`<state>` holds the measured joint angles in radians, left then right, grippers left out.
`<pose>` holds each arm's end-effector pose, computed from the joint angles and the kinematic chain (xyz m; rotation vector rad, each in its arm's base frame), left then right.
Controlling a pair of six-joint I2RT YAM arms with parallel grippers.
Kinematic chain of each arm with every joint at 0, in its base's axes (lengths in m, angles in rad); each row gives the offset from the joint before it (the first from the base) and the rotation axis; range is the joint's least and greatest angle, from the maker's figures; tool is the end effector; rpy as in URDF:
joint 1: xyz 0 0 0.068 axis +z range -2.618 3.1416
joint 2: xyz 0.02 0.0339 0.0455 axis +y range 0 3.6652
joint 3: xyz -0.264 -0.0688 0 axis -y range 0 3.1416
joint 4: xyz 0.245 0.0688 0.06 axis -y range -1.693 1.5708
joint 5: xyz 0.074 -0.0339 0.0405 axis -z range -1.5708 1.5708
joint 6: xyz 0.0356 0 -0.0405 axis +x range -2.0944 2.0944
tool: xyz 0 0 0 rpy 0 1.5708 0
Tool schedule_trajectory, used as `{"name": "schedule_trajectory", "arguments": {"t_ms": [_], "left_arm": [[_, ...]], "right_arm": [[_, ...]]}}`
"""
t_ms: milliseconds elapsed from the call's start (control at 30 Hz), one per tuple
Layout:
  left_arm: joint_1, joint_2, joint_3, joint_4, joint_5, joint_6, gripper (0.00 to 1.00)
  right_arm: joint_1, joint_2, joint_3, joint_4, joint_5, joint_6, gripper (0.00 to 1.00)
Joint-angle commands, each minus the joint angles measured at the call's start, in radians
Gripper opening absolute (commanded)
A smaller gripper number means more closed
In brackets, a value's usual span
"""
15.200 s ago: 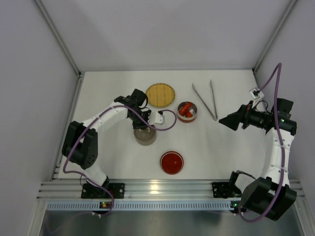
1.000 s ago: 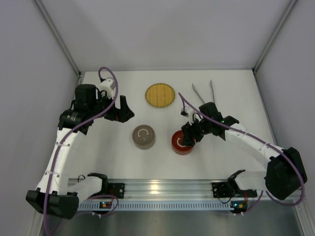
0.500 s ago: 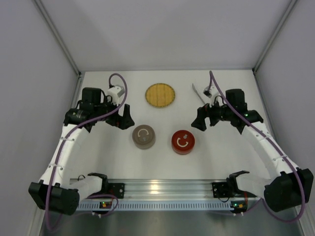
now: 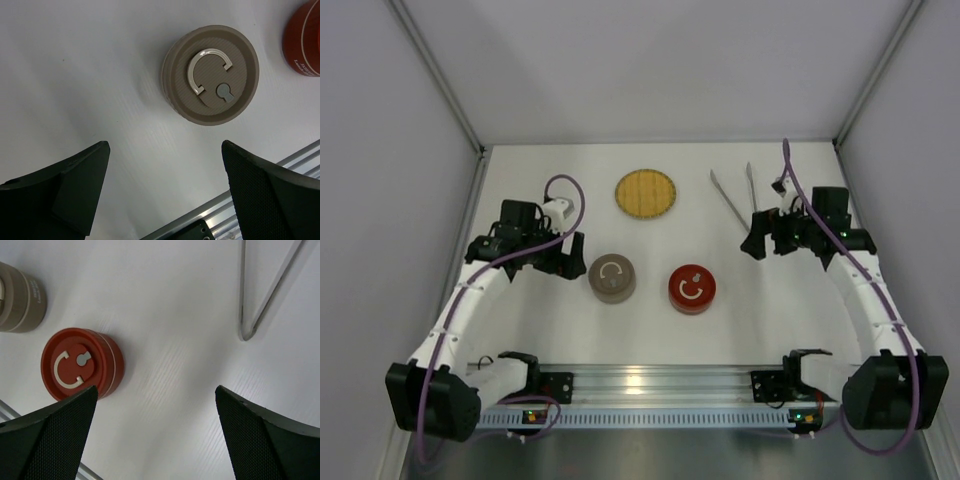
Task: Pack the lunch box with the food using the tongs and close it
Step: Reset both arms
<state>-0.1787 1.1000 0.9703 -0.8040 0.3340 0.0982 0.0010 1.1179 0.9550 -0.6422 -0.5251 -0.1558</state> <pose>0.2095 -0.0497 0.2901 0.4794 2.4403 -0.4512 0.2286 0.0181 0.2948 -0.4263 2.2629 0.5421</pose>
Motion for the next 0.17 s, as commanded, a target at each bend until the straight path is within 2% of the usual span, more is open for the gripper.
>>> {"name": "schedule_trajectory", "arguments": {"t_ms": [0,133], "left_arm": [[0.010,-0.034,0.001,0.091,-0.053,-0.023,0.98],[0.021,-0.055,0.010,0.092,-0.052,-0.034,0.98]], "right_arm": [[-0.025,-0.038,-0.025,0.030,0.036,-0.005,0.99],[-0.027,-0.043,-0.024,0.030,0.043,-0.011,0.99]]}}
